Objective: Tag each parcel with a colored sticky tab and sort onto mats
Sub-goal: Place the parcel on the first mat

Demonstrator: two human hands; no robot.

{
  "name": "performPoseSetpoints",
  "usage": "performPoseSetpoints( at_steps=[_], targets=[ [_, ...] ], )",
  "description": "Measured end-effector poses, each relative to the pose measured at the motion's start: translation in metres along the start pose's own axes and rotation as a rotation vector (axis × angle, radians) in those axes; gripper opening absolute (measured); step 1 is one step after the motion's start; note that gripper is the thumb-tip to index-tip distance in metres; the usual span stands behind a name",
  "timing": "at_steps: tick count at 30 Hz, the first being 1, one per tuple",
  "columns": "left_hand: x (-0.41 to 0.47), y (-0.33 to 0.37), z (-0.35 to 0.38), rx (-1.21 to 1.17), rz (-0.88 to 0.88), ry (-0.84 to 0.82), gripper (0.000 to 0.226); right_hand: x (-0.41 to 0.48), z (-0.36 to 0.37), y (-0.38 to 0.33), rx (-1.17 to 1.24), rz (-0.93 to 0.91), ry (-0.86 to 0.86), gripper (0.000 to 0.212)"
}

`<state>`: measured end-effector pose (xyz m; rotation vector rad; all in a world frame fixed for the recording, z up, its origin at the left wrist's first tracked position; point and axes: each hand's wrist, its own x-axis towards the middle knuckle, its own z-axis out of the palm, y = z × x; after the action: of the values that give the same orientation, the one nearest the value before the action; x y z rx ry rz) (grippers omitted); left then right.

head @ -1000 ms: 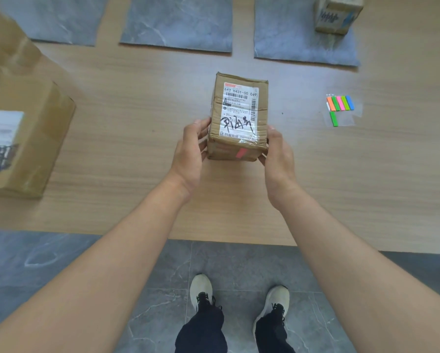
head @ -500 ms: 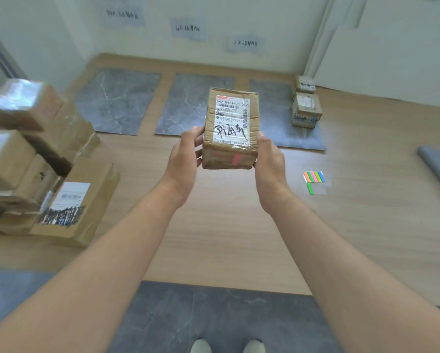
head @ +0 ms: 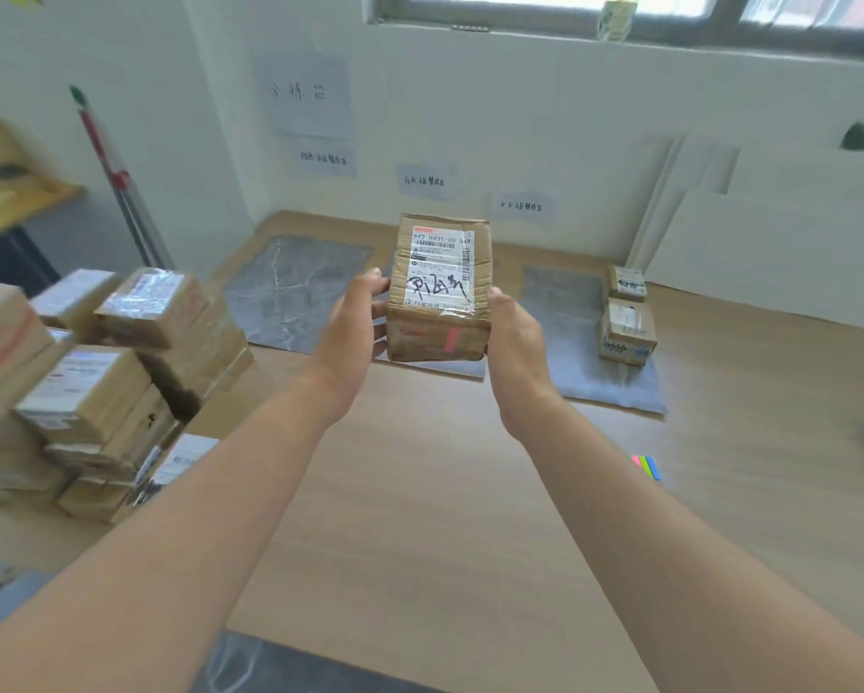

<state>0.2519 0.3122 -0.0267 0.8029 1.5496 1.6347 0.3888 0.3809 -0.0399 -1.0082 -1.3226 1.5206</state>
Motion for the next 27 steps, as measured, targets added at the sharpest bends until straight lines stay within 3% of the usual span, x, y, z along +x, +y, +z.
performPoseSetpoints(
  at_steps=[10, 20, 27],
  targets=[
    [0.07, -0.013, -0.055, 0.046, -0.046, 0.022, 0.041, 0.068, 0.073, 0.034, -0.045, 0.084, -0.067, 0.033],
    [0.253, -0.064, -0.141, 0.076, -0.176, 0.077, 0.049, 0.198, 0.194, 0.085, -0.116, 0.173, 0.051, 0.029],
    [0.349, -0.106, -0.153, 0.14, -0.267, 0.115, 0.058, 0.279, 0.237, 0.123, -0.236, 0.3, 0.08, 0.027]
  ],
)
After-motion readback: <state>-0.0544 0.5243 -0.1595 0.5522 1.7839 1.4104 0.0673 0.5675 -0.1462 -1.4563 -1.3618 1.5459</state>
